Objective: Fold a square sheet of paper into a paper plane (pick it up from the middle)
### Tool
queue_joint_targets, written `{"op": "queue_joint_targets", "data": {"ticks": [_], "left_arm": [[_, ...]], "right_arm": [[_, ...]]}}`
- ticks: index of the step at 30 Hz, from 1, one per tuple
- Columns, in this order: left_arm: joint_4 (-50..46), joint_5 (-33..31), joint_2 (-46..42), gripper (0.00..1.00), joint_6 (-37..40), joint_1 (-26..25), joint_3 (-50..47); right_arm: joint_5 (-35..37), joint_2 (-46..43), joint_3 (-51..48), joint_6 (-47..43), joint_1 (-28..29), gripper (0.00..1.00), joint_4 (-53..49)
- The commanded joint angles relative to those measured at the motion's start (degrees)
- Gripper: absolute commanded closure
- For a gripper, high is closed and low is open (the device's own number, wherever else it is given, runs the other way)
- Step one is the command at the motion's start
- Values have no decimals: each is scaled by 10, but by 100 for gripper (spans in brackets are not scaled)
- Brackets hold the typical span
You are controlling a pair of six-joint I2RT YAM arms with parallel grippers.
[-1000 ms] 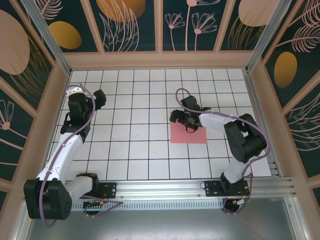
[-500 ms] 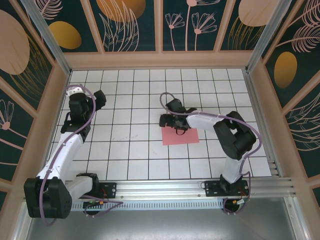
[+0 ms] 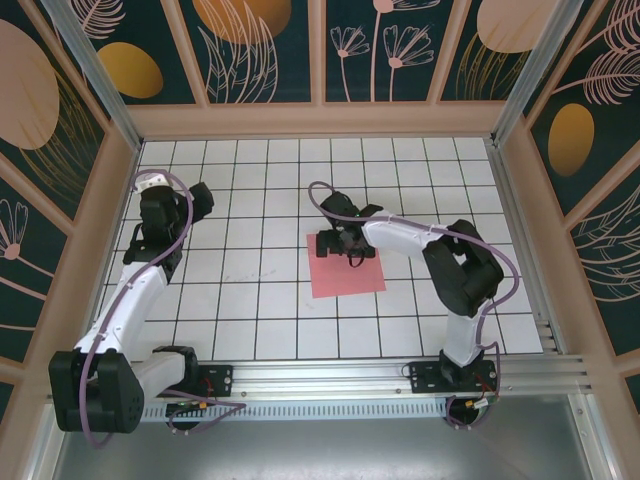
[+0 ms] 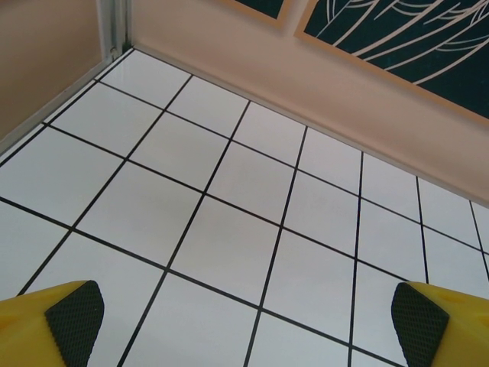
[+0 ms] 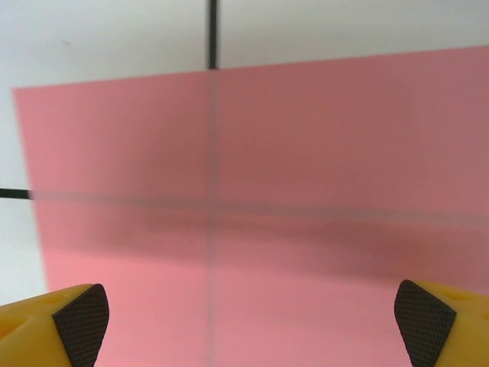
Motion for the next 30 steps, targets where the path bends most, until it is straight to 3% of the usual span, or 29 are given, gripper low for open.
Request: {"op": "queue_joint_targets", "data": {"ticks": [1, 18, 30], "left_arm": [[-12, 16, 9, 2, 9, 3, 2], [-16, 31, 20, 2, 9, 3, 8], [-18, 36, 18, 1, 6, 4, 7]], "right_arm": [[-20, -1, -1, -35, 5, 1, -56], [-8, 61, -23, -21, 16, 1, -45], [8, 88, -52, -13, 16, 15, -37]]}}
